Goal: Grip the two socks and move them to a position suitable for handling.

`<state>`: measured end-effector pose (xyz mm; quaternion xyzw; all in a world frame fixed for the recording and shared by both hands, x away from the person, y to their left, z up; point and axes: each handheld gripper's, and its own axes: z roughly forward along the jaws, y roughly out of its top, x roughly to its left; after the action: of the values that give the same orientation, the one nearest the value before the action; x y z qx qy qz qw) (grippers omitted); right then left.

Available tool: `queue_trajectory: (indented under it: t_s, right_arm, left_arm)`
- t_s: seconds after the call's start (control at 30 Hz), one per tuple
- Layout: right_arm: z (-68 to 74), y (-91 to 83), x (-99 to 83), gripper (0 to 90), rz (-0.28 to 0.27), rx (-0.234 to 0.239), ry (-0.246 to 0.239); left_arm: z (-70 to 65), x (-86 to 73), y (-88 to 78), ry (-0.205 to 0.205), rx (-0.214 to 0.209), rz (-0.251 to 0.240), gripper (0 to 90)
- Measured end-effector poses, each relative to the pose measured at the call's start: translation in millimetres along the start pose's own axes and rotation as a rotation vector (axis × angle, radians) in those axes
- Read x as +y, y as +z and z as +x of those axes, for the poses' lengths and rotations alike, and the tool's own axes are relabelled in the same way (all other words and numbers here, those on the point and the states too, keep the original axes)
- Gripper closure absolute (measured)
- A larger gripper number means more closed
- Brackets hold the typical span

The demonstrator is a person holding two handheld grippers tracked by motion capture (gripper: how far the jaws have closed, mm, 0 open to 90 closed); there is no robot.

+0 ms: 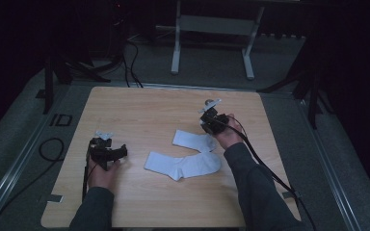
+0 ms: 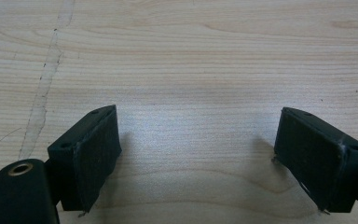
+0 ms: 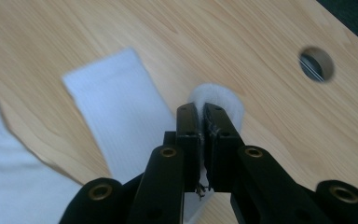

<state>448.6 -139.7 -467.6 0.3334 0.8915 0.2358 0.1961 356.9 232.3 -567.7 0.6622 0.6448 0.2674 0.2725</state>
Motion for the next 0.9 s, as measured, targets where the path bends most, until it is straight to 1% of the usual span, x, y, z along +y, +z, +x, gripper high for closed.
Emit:
queue_trajectory:
  t_s: [0.13,0.2,0.33,0.4,0.47,0.53,0.63,0.7,0.8,0.9]
  right_arm:
    - [-16.4,-2.6,-17.2,84.1,0.009,-0.018,0.033]
    - [-25.4,-3.4,-27.0,83.9,0.016,-0.026,0.057]
    - [-38.9,-4.8,-46.6,82.8,0.045,-0.042,0.098]
    - [-43.8,-7.6,-54.5,79.9,0.054,-0.048,0.117]
    - [-47.9,-12.7,-59.4,73.9,0.042,-0.063,0.137]
    - [-51.4,-18.8,-60.7,70.2,0.025,-0.084,0.151]
    - [-53.7,-27.1,-57.3,66.0,0.001,-0.093,0.15]
    - [-52.7,-30.8,-53.1,63.9,-0.015,-0.094,0.148]
    - [-48.1,-32.2,-46.5,60.5,-0.026,-0.078,0.128]
    - [-42.0,-30.3,-41.0,59.1,-0.031,-0.055,0.087]
  left_arm:
    - [0.0,0.0,0.0,0.0,0.0,0.0,14.3]
    - [0.0,0.0,0.0,0.0,0.0,0.0,14.2]
    - [0.0,0.0,0.0,0.0,0.0,0.0,14.3]
    - [0.0,0.0,0.0,0.0,0.0,0.0,14.3]
    - [0.0,0.0,0.0,0.0,0.0,0.0,14.3]
    - [0.0,0.0,0.0,0.0,0.0,0.0,14.3]
    - [0.0,0.0,0.0,0.0,0.0,0.0,14.3]
    - [0.0,0.0,0.0,0.0,0.0,0.0,14.3]
    - [0.0,0.0,0.0,0.0,0.0,0.0,14.2]
    - [0.0,0.0,0.0,0.0,0.0,0.0,14.3]
